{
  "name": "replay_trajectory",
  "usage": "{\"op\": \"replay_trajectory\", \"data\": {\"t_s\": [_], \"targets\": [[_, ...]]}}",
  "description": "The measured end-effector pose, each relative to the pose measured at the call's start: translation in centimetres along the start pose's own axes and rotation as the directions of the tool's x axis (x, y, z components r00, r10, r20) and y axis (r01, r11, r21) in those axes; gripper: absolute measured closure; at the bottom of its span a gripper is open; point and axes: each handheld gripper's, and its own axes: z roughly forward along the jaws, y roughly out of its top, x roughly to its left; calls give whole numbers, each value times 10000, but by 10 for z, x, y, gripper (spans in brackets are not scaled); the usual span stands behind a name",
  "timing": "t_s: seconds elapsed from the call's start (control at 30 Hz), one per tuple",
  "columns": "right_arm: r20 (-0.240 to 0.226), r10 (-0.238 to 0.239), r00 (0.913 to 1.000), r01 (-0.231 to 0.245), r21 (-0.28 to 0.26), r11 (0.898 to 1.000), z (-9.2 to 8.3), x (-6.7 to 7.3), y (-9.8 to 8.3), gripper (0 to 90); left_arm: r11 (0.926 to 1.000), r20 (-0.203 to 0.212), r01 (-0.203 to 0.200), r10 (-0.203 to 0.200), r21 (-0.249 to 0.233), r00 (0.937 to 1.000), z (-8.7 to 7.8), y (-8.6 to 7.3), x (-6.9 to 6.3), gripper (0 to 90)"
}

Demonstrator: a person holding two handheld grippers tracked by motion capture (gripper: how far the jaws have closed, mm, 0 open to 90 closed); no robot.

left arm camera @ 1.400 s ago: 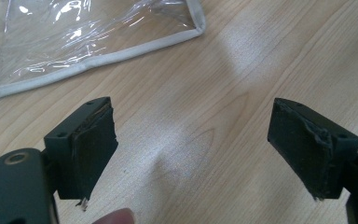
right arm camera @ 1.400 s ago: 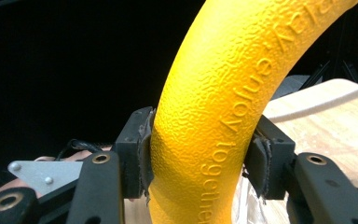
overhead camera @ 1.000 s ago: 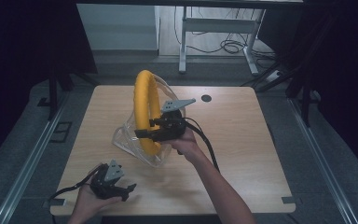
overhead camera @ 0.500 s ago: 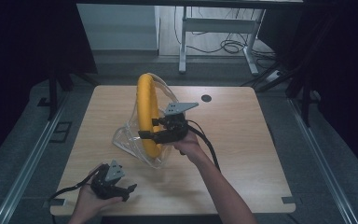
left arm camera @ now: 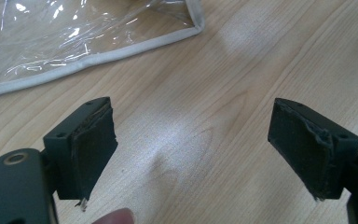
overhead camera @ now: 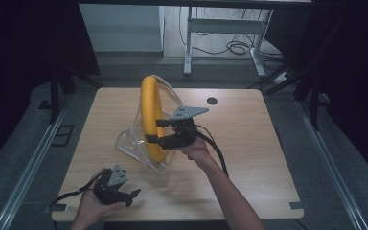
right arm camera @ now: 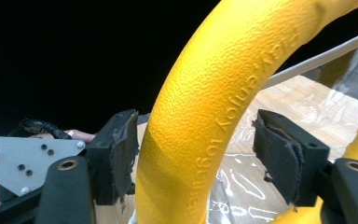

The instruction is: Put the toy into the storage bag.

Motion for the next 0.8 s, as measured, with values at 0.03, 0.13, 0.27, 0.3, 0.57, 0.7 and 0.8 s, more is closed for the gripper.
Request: {"op": "replay_trajectory", "data": {"t_s": [0.03,0.13,0.27,0.3,0.57,0.7,0.8], "targets": [[0,0,10000,0,0,10000,0,0,0,299,10000,0,0,0,0,10000,0,0,0,150],[134,-85,9999,87,-116,9999,-7,2,0,290,10000,9,-18,18,15,10000,0,0,0,149],[271,-115,9996,121,-189,9997,-17,3,-3,291,10000,-3,30,-30,-3,10000,0,0,0,149],[300,-106,9995,113,-222,9997,-20,3,-4,291,10000,-16,25,-25,5,10000,0,0,0,150],[677,-27,9977,45,-267,9996,-47,1,-23,298,10000,-22,67,-67,-36,10000,1,0,-1,149],[1112,42,9938,-22,-178,9998,-61,-2,-40,306,10000,-37,54,-54,-37,10000,1,0,-1,149],[1285,67,9917,-51,-132,9999,-67,-4,-47,309,10000,-53,60,-61,-40,10000,1,0,-1,150]]}}
